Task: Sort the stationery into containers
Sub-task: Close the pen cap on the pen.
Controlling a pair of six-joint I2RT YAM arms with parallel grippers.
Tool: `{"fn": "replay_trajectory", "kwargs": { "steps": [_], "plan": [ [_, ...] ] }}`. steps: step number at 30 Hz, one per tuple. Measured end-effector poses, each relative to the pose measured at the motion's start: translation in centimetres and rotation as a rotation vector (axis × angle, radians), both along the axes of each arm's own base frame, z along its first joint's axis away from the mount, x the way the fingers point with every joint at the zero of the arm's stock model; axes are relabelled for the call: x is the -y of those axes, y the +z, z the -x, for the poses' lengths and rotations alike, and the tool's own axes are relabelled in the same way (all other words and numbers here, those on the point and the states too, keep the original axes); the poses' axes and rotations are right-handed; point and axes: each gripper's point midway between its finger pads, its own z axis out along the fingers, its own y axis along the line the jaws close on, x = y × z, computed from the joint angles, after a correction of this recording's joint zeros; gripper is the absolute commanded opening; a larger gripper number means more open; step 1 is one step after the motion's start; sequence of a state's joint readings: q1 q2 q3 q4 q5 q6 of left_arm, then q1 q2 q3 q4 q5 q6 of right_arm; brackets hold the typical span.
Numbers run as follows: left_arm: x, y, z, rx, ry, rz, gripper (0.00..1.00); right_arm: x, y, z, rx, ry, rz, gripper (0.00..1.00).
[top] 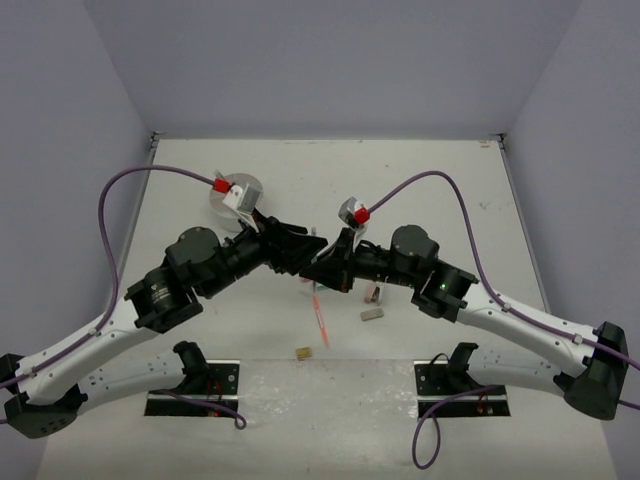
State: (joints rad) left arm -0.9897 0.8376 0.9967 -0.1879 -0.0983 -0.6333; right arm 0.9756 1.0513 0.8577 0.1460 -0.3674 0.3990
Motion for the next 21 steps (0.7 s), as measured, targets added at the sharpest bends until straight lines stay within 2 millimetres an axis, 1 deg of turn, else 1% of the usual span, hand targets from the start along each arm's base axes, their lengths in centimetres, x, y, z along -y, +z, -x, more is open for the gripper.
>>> {"fn": "replay_trajectory", "kwargs": {
  "steps": [3, 7, 9, 14, 16, 19, 21],
  "plan": [
    [0.0, 0.2, 0.0, 0.006, -0.002, 0.007, 0.62, 0.0, -0.3, 0.0, -0.008, -0.002, 0.012, 0.00],
    [0.2, 0.5, 0.0, 0.012, -0.004, 0.009, 0.47, 0.0, -0.6, 0.2, -0.014, 0.000, 0.023, 0.00],
    [0.3, 0.7, -0.1, 0.017, -0.005, 0.010, 0.32, 0.0, -0.6, 0.3, -0.014, 0.004, 0.023, 0.00],
    [0.7, 0.6, -0.4, 0.020, -0.009, 0.002, 0.21, -0.1, -0.7, 0.5, -0.015, 0.009, 0.025, 0.00],
    [0.9, 0.3, -0.4, 0.016, -0.014, -0.005, 0.12, -0.1, -0.7, 0.6, -0.015, 0.010, 0.027, 0.00],
    [1.1, 0.0, -0.5, 0.017, -0.016, -0.018, 0.09, 0.1, -1.0, 0.5, -0.021, 0.001, 0.038, 0.00],
    [1.1, -0.1, -0.5, 0.017, -0.019, -0.024, 0.12, 0.3, -1.1, 0.4, -0.025, -0.015, 0.050, 0.00]
  ]
}}
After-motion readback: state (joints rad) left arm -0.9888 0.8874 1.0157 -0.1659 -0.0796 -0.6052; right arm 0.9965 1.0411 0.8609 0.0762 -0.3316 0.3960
